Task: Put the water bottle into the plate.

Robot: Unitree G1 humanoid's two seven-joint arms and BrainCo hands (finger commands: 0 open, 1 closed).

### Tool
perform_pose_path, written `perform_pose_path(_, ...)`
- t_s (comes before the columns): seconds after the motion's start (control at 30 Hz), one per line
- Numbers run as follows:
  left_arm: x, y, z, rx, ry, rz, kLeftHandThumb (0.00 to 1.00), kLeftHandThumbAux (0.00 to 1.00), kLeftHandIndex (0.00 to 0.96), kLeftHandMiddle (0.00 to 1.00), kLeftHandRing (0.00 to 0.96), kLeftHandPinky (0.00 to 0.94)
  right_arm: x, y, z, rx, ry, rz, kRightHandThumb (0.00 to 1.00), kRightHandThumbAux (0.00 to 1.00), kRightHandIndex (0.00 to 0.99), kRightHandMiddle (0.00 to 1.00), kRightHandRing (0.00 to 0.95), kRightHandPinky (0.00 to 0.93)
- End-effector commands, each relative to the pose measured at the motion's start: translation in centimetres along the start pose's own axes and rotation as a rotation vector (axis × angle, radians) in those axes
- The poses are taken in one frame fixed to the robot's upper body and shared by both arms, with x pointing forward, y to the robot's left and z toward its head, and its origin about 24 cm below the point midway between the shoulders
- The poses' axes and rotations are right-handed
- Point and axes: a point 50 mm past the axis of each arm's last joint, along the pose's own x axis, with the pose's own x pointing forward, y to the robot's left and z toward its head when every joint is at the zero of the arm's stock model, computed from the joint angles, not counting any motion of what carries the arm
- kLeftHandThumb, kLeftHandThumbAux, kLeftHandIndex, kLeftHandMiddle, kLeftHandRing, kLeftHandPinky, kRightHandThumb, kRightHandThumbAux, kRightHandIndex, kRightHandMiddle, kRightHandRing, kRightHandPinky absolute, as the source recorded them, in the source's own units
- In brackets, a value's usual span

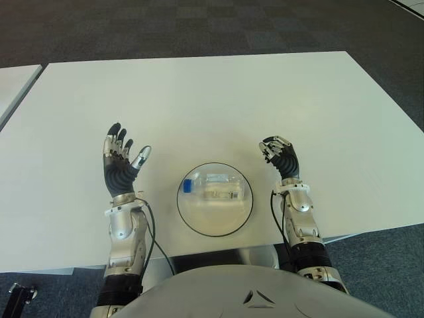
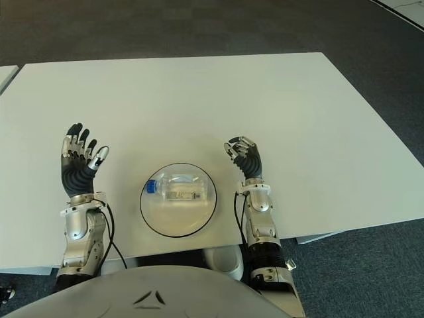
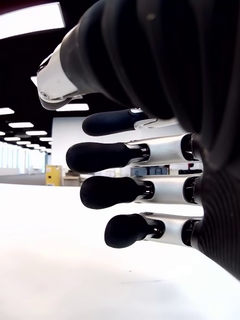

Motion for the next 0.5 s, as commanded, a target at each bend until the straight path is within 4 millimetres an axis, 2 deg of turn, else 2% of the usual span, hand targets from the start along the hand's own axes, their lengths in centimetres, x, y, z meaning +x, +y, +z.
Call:
perform_pose_path(0.03, -0.5, 0.3, -0.7, 0.07, 0.052, -0.01, 0.122, 0.738, 0.147, 0.11, 0.138, 0.248, -0.1, 0.1, -0.4, 0.01, 0.023, 0.003, 0.71, 0.724, 0.437, 0.7, 0.71, 0.727)
perform_pose_path(0.23, -0.6, 1.8, -2.0, 0.153, 0.101, -0.041, 0.117, 0.687, 0.196, 0.185, 0.224, 0.343, -0.2, 0.2, -0.4, 0.017, 0.028, 0.005, 0.711, 0.724, 0.437, 0.695, 0.704, 0.721)
perform_pose_path(0.37, -0.6, 1.9, -2.2, 0.178, 0.117, -0.05, 0.119, 0.692, 0.227, 0.246, 0.289, 0.394, -0.2, 0.3, -0.4, 0.019, 0.028, 0.006, 0.711, 0.724, 0.437, 0.696, 0.704, 0.726)
perform_pose_path(0.5, -0.4, 2.3, -3.5, 0.245, 0.186, -0.038, 0.085, 0.728, 0.283, 0.323, 0.357, 0.434, -0.2, 0.4, -0.5, 0.018, 0.029, 0.01, 0.711, 0.724, 0.437, 0.696, 0.703, 0.722)
